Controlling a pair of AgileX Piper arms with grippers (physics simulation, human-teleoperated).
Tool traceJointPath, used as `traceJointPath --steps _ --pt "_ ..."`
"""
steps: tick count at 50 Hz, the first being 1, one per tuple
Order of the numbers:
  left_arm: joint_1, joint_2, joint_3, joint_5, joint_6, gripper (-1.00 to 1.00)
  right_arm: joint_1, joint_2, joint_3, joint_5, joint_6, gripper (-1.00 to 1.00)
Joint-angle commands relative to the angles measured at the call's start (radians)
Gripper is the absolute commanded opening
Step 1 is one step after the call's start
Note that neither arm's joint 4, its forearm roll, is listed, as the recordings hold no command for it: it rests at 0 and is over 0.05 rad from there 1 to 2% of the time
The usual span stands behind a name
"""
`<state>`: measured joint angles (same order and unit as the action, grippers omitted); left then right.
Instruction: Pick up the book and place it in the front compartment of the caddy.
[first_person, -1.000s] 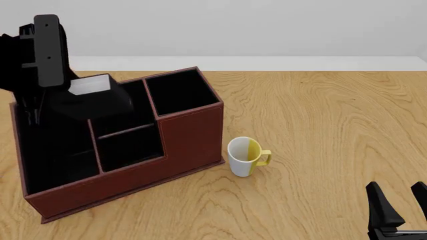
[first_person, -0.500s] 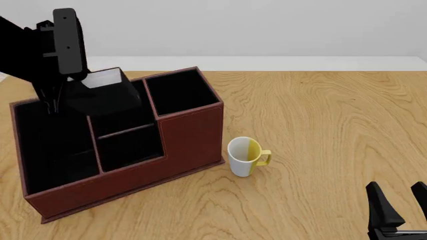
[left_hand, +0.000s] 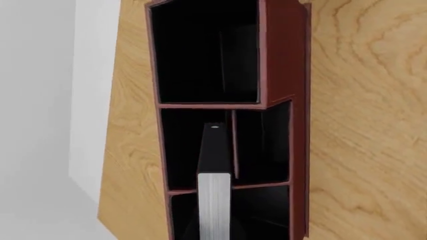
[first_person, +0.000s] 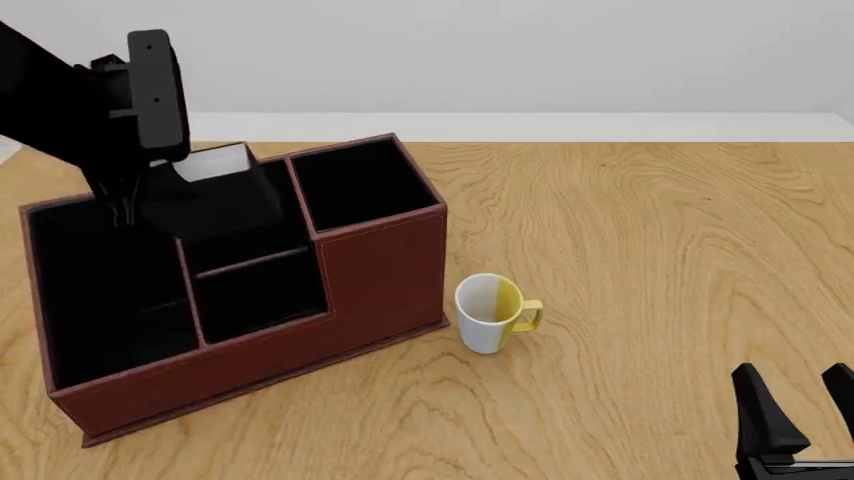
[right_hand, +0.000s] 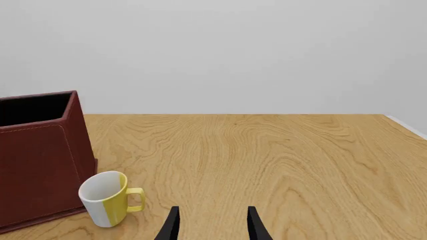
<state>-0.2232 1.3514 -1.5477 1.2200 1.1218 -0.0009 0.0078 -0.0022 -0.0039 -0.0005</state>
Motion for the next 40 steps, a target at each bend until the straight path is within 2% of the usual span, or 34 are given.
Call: traceJointPath --steps 1,23,28,40 --pt "-0.005 0.035 -0.038 -0.009 -0.014 -1.00 0.000 0.000 0.000 0.000 0.000 1.00" --pt "-0.013 0.023 0.143 -0.154 -0.046 -1.00 0.000 0.000 0.000 0.000 0.000 1.00" --pt "-0.015 0.040 0.144 -0.171 -0.058 -1.00 0.000 0.000 0.000 0.000 0.000 1.00" --pt "0.013 0.065 0.194 -0.249 -0.025 -1.00 0.000 0.000 0.000 0.000 0.000 1.00"
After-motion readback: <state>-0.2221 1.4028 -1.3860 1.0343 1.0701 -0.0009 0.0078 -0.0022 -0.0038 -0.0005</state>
